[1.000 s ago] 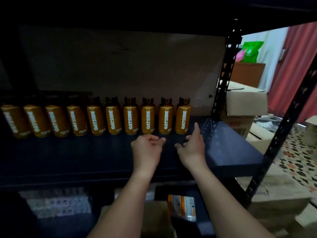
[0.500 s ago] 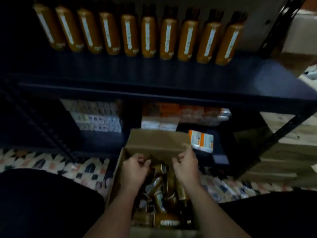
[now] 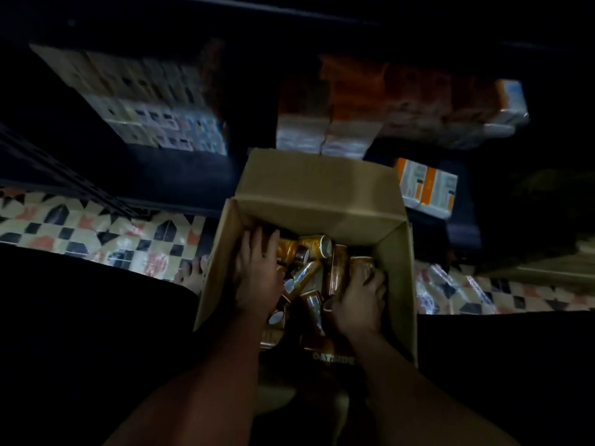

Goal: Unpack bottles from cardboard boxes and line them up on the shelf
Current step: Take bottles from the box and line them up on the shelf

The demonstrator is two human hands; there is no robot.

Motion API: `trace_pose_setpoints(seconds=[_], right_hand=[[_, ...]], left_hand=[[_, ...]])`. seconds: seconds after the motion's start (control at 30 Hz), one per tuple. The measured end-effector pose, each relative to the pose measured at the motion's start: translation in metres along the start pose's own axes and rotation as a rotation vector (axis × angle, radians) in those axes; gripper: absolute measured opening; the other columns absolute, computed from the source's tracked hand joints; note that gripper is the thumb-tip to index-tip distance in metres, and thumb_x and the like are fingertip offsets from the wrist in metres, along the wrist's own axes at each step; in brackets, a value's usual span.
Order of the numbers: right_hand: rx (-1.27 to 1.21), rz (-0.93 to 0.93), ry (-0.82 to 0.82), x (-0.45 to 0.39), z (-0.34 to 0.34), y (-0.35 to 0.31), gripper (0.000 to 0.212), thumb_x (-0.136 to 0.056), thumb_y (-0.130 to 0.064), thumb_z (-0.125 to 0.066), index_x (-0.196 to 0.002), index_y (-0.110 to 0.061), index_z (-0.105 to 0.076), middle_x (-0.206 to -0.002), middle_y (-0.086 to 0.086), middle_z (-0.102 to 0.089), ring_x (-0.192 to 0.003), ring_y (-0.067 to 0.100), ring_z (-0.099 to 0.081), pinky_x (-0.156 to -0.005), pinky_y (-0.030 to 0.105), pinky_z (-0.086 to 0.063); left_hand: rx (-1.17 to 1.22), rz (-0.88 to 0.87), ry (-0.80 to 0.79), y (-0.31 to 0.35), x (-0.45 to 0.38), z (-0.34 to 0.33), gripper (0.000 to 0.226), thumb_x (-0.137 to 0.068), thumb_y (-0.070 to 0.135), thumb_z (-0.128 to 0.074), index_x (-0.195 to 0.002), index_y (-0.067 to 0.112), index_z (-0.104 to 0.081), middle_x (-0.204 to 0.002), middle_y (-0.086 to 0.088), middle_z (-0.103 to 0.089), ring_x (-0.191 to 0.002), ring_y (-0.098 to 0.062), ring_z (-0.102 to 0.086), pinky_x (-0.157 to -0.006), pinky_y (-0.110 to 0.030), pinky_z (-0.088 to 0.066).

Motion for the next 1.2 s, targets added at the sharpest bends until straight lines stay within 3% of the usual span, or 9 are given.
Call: trace_pose_setpoints(seconds=[0.23,0.47,0.67,0.77,0.83,0.9,0.97,1.03,1.2], right_hand=[[0.147,-0.020,0.062,-0.024,-0.020,0.003,0.120,-0.072,-0.041,-0.087,-0.160,-0.015,-0.009,-0.145,0.017,-0.045,-0.129,0.031,-0.043,-0.110,0.038,-0.032],[0.053,-0.054,-0.076,-0.028,-0.018,0.000,0.127,-0.075,-0.030,-0.087,-0.158,-0.027,0.009,-0.155,0.016,-0.033,-0.133,0.036,-0.047,-0.103,0.047,-0.048],[-0.079,-0.034,-0.276,-0.035,0.007,-0.004,0.114,-0.087,-0.026,-0.074,-0.161,-0.029,0.013,-0.154,0.021,-0.038,-0.132,0.040,-0.047,-0.109,0.046,-0.043],[-0.074,-0.043,-0.263,-0.022,0.013,-0.005,0.112,-0.084,-0.029,-0.076,-0.162,-0.025,0.005,-0.159,0.017,-0.029,-0.137,0.042,-0.037,-0.113,0.047,-0.037],[-0.085,-0.077,-0.251,-0.014,0.024,-0.007,0.099,-0.079,-0.025,-0.083,-0.156,-0.015,-0.022,-0.145,0.017,-0.046,-0.130,0.038,-0.048,-0.104,0.043,-0.047],[-0.085,-0.096,-0.267,-0.007,0.042,-0.009,0.052,-0.076,-0.023,-0.089,-0.114,-0.011,-0.056,-0.116,0.011,-0.061,-0.106,0.028,-0.062,-0.083,0.032,-0.054],[-0.101,-0.084,-0.248,0.000,0.059,-0.012,0.038,-0.075,-0.023,-0.090,-0.082,-0.018,-0.052,-0.102,0.007,-0.065,-0.092,0.023,-0.066,-0.078,0.033,-0.058],[-0.123,-0.060,-0.188,0.006,0.075,-0.015,0.033,-0.074,-0.027,-0.088,-0.081,-0.017,-0.057,-0.097,0.007,-0.068,-0.090,0.024,-0.068,-0.081,0.037,-0.061],[-0.221,-0.002,-0.075,0.021,0.128,-0.027,0.035,-0.068,-0.013,-0.089,-0.093,-0.010,-0.065,-0.102,0.011,-0.067,-0.091,0.026,-0.065,-0.079,0.035,-0.059]], left_hand=[[-0.110,-0.019,-0.002,0.005,-0.028,-0.019,0.075,-0.084,0.042,-0.076,-0.149,0.036,-0.038,-0.160,-0.004,-0.028,-0.151,-0.032,-0.014,-0.122,-0.053,-0.020],[-0.170,-0.117,-0.019,0.002,-0.034,-0.016,0.075,-0.078,0.056,-0.074,-0.143,0.033,-0.044,-0.152,-0.007,-0.037,-0.145,-0.033,-0.025,-0.123,-0.053,-0.017],[-0.163,-0.227,-0.093,0.002,-0.033,-0.006,0.068,-0.076,0.027,-0.076,-0.138,0.028,-0.048,-0.143,-0.002,-0.046,-0.140,-0.027,-0.033,-0.122,-0.051,-0.018],[-0.242,-0.240,-0.165,0.004,-0.037,0.007,0.064,-0.077,0.032,-0.080,-0.134,0.026,-0.051,-0.135,-0.008,-0.043,-0.129,-0.030,-0.040,-0.115,-0.047,-0.031],[-0.119,-0.203,-0.216,0.002,-0.031,0.015,0.062,-0.074,0.036,-0.084,-0.125,0.023,-0.051,-0.129,-0.008,-0.043,-0.121,-0.030,-0.047,-0.108,-0.045,-0.040],[0.128,-0.135,-0.254,0.002,-0.019,0.024,0.062,-0.070,0.028,-0.090,-0.112,0.026,-0.046,-0.118,-0.001,-0.048,-0.108,-0.023,-0.055,-0.091,-0.039,-0.049],[0.332,-0.070,-0.259,0.008,-0.008,0.035,0.064,-0.068,0.020,-0.091,-0.105,0.032,-0.041,-0.105,0.005,-0.056,-0.098,-0.017,-0.059,-0.081,-0.035,-0.049],[0.475,0.001,-0.240,0.016,-0.004,0.047,0.062,-0.071,0.019,-0.089,-0.109,0.033,-0.043,-0.100,0.007,-0.058,-0.097,-0.012,-0.058,-0.086,-0.036,-0.049],[0.605,-0.024,-0.313,0.036,-0.007,0.083,0.085,-0.073,0.010,-0.089,-0.132,0.037,-0.034,-0.129,0.002,-0.058,-0.120,-0.020,-0.056,-0.103,-0.041,-0.048]])
Point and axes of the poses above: each hand's wrist, its own x-axis away from the middle knuckle, its own z-axis out of the back of the hand, y = z × x, the point moved 3 cm from there along -x, towards the middle knuckle
